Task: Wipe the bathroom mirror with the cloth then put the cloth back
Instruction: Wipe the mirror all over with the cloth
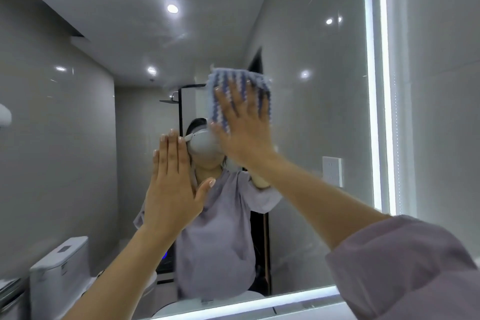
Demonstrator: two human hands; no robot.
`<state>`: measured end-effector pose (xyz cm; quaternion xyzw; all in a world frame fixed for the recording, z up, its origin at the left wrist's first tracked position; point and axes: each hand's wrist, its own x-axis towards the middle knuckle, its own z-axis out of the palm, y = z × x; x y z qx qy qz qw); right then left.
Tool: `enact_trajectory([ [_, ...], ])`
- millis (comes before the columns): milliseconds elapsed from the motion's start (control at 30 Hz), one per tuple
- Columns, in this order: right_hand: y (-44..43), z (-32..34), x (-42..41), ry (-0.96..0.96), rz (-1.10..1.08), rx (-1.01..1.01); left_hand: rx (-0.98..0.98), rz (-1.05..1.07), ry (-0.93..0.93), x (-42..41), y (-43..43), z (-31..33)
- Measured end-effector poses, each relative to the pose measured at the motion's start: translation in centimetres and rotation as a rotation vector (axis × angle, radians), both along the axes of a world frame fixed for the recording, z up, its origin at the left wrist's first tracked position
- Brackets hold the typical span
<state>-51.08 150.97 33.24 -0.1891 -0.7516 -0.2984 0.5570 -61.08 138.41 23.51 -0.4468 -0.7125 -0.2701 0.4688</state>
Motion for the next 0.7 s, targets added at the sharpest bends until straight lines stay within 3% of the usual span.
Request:
enact_trajectory([
  [133,-1.7,-2.8,-1.8,-0.149,0.054,0.028,-0.011,0.032,-0.002,-0.1,0.1,-0.1],
  [700,2.4,-4.8,2.2,-0.255,0.029,0.121,-0.022,0.068,0.023,-1.0,0.3,-0.3],
])
